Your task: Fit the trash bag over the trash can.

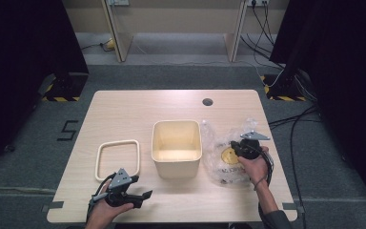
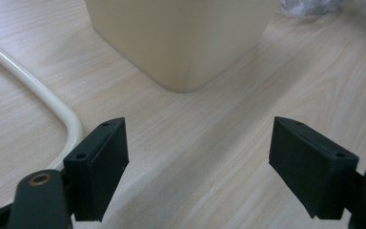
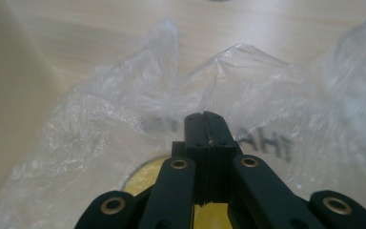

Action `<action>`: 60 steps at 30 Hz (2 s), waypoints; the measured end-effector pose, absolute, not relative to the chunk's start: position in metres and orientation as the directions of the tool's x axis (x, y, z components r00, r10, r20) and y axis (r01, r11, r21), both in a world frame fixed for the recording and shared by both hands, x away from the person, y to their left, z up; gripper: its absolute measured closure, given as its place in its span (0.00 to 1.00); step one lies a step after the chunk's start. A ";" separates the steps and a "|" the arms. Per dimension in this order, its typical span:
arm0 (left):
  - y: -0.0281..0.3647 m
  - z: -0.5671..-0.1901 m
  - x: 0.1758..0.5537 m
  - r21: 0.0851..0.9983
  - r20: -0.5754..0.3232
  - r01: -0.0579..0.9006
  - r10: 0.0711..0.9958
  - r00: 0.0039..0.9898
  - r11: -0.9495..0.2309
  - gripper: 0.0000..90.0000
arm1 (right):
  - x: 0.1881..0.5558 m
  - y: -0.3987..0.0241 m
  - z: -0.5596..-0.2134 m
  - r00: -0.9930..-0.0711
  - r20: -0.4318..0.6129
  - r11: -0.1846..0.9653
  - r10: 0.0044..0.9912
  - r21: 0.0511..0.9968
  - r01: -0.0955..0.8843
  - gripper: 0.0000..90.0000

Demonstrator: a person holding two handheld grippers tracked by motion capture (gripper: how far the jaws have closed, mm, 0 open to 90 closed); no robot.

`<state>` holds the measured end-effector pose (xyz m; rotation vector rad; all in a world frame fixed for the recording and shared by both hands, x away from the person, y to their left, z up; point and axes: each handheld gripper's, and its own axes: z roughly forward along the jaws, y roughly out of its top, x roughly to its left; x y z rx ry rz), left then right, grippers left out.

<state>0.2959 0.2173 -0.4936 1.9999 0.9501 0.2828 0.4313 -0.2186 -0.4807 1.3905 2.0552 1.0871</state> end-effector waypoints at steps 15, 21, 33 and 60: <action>0.220 -0.495 0.299 0.792 -0.152 0.523 0.730 0.667 -0.313 0.23 | 0.424 -0.237 -0.397 -0.422 0.097 0.093 0.901 0.909 0.407 1.00; 0.221 -0.494 0.299 0.792 -0.155 0.526 0.732 0.664 -0.310 0.23 | 0.429 -0.235 -0.361 -0.435 0.101 0.061 0.895 0.938 0.342 1.00; 0.222 -0.493 0.299 0.798 -0.159 0.524 0.736 0.658 -0.296 0.23 | 0.433 -0.169 -0.317 -0.547 0.059 0.088 0.835 0.967 0.239 1.00; 0.255 -0.458 0.315 0.851 -0.304 0.519 0.728 0.614 -0.082 0.23 | 0.407 -0.050 -0.367 -0.791 -0.019 0.344 0.611 0.907 0.244 1.00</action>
